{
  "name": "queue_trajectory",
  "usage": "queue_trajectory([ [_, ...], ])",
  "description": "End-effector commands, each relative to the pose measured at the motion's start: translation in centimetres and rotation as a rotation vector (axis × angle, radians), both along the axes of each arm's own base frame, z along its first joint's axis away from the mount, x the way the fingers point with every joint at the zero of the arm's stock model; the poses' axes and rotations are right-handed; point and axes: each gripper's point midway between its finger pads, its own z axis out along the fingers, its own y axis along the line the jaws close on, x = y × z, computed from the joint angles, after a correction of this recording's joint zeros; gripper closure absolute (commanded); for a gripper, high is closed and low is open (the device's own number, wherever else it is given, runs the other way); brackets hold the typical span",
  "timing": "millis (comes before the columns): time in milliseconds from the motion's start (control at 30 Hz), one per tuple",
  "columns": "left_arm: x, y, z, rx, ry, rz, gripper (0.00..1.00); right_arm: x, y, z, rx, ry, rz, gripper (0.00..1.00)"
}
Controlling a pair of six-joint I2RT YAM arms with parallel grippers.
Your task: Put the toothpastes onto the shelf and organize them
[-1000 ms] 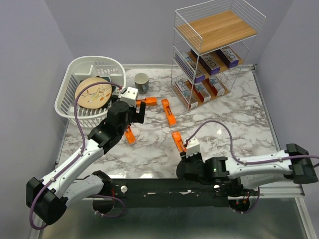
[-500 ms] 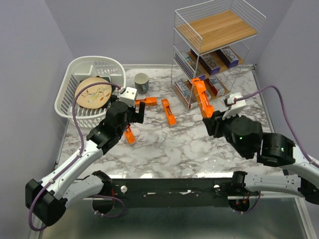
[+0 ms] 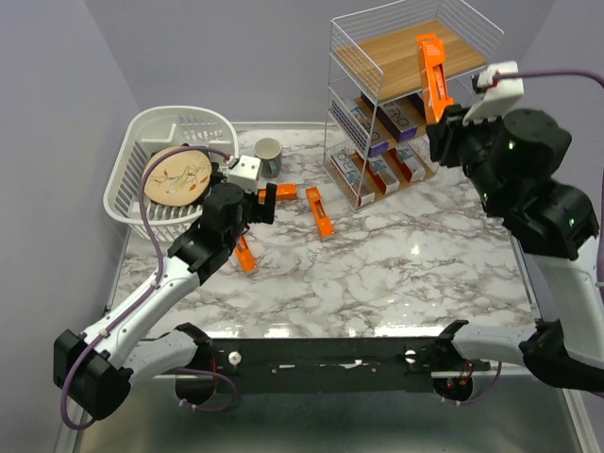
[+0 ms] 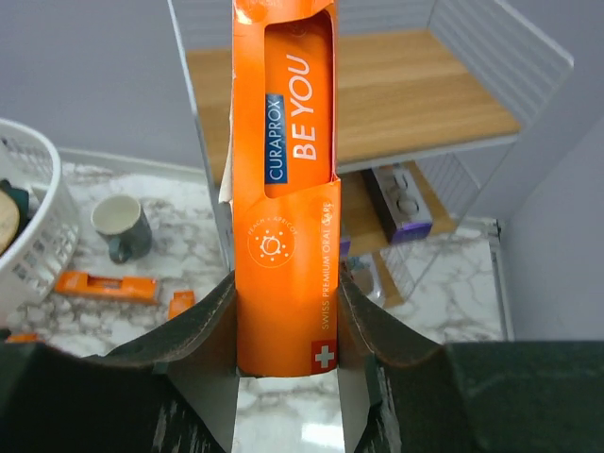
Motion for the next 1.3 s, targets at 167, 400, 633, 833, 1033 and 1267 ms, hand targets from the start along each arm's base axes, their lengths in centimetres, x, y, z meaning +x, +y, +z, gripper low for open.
queue_trajectory([
  [167,2.2,0.0,1.1,-0.008,-0.054,-0.035,0.01,11.1,-0.3,1.7,-0.102,-0.006,0.086,0.70],
  [400,2.8,1.3,1.2,-0.055,-0.051,-0.032,0.01,16.6,-1.7,-0.7,-0.106,0.009,0.061,0.67],
  [633,3.6,2.1,1.5,-0.169,-0.023,-0.032,0.01,19.0,-2.9,-1.5,-0.115,0.004,0.028,0.56],
  [833,3.7,2.6,1.4,-0.178,-0.018,-0.025,0.01,19.9,-3.3,-3.0,-0.123,0.029,0.019,0.38],
  [1033,3.8,2.7,1.3,-0.187,-0.012,-0.024,0.01,19.4,-4.0,-3.3,-0.110,0.015,0.002,0.30],
  [1267,3.9,2.7,1.1,-0.197,-0.002,-0.025,0.01,17.6,-4.5,-3.4,-0.078,-0.011,0.018,0.34],
])
